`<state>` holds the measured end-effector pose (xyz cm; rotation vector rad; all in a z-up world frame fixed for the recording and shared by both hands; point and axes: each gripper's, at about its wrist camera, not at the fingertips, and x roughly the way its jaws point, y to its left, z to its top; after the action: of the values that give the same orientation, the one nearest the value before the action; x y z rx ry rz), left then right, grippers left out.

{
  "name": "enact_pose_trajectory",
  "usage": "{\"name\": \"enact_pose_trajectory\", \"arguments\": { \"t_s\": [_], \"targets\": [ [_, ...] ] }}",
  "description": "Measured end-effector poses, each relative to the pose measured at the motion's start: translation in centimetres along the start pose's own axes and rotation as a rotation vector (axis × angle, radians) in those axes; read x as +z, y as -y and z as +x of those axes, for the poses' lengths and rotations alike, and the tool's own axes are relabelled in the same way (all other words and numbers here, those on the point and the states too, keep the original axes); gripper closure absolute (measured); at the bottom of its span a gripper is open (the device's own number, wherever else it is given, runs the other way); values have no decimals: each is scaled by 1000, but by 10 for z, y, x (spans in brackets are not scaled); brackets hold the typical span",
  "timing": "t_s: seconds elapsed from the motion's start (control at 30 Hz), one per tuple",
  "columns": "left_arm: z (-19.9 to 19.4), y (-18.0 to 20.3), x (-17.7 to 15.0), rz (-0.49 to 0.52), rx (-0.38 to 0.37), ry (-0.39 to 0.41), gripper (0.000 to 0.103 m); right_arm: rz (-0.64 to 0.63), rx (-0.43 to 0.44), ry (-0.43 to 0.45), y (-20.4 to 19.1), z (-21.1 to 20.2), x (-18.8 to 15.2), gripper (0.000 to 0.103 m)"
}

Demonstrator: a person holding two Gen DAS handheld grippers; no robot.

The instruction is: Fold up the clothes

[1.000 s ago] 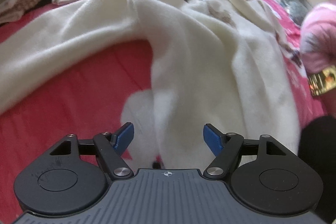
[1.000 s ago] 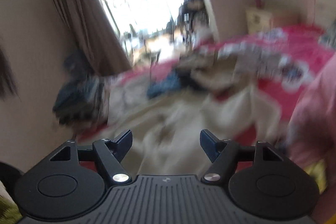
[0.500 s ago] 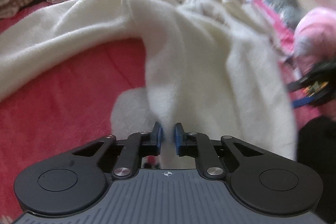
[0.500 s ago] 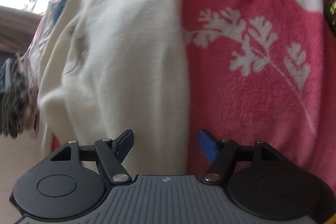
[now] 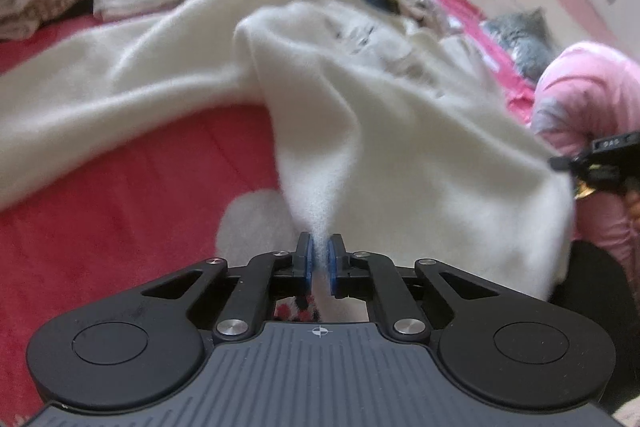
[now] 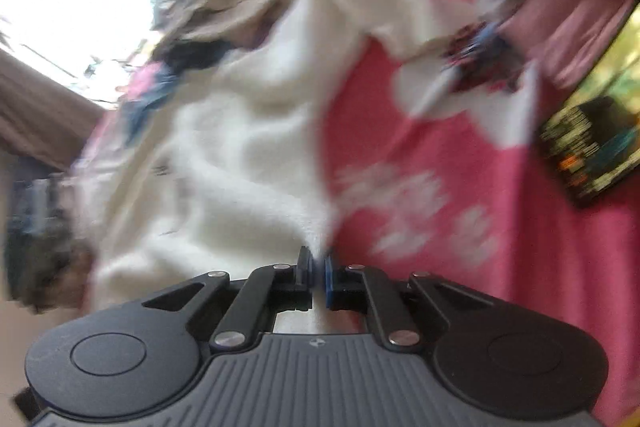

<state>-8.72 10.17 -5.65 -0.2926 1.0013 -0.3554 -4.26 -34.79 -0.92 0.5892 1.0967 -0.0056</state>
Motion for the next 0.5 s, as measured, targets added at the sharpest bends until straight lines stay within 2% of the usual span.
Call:
{"name": "enact_pose_trajectory", "arguments": {
  "t_s": [0.13,0.23,0.3,0.33,0.37,0.4,0.43,0.5],
  "targets": [
    [16,-1,-5,14,65,-38,96,-56,-100,-4,8,21,2,96],
    [12,-4,-8,0,75,-39,93,-94,-141,-6,13,30,-1,92],
    [9,-8,-10,-14,54,-51,92,-102,-152,-32,17,34,-3,83],
    [7,-11,-10,-23,41,-57,90,-83,-130,-49,20,32,-3,72],
    [5,-14,-10,-33,25,-62,83,-63,-108,-65,23,29,-3,59],
    [3,-16,-9,-40,4,-72,76,-44,-86,-81,26,27,-3,53],
    [2,-17,-10,-43,-16,-84,73,-25,-64,-97,29,25,-4,44],
    [6,-15,-11,-38,-35,-113,68,14,-20,-130,35,20,-4,38]
  ]
}}
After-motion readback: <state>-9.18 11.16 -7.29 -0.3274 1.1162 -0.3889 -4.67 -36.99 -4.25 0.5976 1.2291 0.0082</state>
